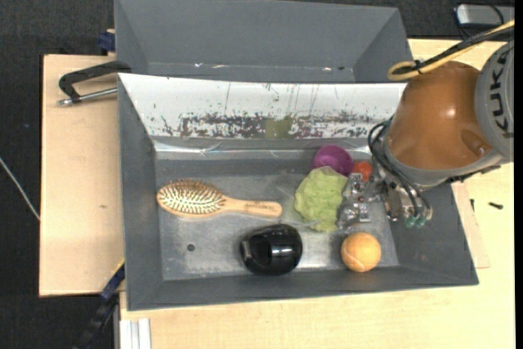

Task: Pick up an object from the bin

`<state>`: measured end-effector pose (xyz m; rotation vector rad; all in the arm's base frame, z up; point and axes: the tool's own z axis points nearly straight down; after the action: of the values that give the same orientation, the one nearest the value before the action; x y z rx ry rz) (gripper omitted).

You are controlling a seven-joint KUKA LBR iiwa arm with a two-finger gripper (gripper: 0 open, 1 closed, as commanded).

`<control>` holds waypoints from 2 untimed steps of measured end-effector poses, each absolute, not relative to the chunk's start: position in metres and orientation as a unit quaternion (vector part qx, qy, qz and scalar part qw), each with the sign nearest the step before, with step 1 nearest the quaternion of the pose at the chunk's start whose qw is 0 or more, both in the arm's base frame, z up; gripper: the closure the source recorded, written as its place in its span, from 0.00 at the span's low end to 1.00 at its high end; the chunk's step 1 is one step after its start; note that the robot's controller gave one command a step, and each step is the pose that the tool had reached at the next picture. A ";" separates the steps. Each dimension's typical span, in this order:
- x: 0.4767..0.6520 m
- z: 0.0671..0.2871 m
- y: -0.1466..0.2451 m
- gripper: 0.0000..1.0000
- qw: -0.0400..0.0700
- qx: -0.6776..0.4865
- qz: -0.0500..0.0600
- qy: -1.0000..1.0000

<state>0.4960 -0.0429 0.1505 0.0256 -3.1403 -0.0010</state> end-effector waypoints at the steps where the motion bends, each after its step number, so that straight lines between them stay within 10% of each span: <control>1: 0.564 0.144 -0.120 0.00 -0.003 0.005 0.000 -1.000; 2: 0.564 0.144 -0.120 0.00 -0.003 0.005 0.000 -1.000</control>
Offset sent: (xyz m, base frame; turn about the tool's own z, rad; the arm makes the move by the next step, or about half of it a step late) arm 0.0000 0.0000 0.0000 0.0000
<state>0.5643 -0.1196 0.1438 0.0153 -3.1470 0.0003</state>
